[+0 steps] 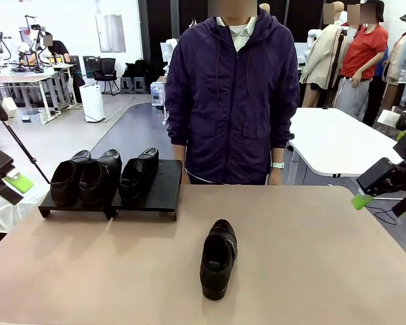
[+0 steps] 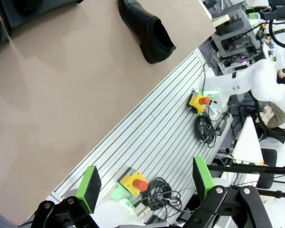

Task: Organize the shoes by placing them on the stand.
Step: Pick up one Shoe and place it in the middle of the table, then place the Shoe from the middle of the table onto the Shoes Stand.

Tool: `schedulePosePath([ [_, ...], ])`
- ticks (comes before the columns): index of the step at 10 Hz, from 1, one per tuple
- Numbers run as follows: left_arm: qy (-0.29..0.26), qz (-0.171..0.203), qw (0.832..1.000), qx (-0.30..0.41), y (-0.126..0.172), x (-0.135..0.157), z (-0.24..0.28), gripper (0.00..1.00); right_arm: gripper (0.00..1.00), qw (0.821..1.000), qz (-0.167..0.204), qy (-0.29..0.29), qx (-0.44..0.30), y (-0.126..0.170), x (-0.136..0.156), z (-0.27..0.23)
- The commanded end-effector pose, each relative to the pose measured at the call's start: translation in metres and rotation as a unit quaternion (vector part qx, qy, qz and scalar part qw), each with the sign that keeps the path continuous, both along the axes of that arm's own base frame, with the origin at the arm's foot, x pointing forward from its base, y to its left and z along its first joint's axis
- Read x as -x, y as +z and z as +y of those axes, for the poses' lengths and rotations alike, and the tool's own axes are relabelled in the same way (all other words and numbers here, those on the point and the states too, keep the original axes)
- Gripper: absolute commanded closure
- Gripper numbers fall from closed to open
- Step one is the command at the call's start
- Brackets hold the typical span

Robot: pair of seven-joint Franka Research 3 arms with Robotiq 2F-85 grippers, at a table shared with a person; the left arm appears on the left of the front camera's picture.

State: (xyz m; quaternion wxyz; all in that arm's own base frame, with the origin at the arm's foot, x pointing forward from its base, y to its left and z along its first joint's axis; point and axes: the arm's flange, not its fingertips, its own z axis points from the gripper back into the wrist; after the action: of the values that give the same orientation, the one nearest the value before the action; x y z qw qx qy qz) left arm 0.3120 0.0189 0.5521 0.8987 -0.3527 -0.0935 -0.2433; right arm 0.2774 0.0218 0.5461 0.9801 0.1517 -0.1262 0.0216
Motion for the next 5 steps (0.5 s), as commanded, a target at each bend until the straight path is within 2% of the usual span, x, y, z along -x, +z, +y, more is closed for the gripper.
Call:
schedulePosePath([
  [1, 0.003, -0.002, 1.000, 0.003, 0.0001, -0.0004, -0.0015, 0.00, 0.00, 1.000, 0.000, 0.020, -0.006, 0.0112, -0.0011, 0.0071],
  [5, 0.003, -0.002, 1.000, 0.003, 0.0001, -0.0004, -0.0015, 0.00, 0.00, 1.000, 0.000, 0.020, -0.006, 0.0112, -0.0011, 0.0071],
])
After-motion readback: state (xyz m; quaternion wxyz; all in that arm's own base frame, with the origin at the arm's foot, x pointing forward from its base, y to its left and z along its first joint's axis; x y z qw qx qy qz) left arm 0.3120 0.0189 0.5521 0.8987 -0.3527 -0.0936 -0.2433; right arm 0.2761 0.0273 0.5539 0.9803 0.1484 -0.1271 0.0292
